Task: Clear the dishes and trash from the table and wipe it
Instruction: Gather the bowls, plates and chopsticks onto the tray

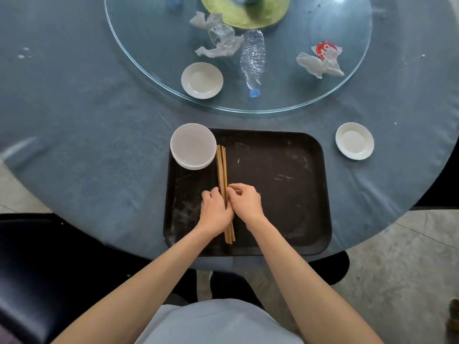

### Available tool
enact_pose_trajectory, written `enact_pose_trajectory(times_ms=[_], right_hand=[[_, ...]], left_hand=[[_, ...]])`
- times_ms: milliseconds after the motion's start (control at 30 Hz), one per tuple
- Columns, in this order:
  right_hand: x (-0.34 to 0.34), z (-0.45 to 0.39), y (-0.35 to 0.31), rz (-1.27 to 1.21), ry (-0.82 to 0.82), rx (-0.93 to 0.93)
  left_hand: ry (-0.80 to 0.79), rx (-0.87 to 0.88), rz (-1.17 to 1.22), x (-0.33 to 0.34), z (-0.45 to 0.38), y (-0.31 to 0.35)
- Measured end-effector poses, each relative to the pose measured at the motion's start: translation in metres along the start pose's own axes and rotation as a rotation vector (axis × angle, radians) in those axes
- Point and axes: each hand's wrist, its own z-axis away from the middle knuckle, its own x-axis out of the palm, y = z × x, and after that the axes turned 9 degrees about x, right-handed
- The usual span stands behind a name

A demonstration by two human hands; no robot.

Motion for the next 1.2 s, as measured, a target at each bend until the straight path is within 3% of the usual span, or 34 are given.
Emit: enact_pose_trajectory(times_ms=[300, 700, 1000, 1200], right_hand=[[0.001, 0.006, 0.022, 0.116, 0.033, -0.026], [-0.004, 0.008, 0.027, 0.272, 0.065, -0.080], [-0.025, 0.001, 0.019, 0.288, 0.017, -0.084], [-0.049, -0.005, -0.003, 0.257, 0.025, -0.197]], left_hand=[[0.023, 0.116, 0.018, -0.003, 0.008, -0.011], [0.072, 0.111, 0.145, -0.011, 0.011, -0.008], [0.069, 0.126, 0.141, -0.027, 0.020, 0.002], [0.116, 0.199, 0.149, -0.050, 0.028, 0.020]])
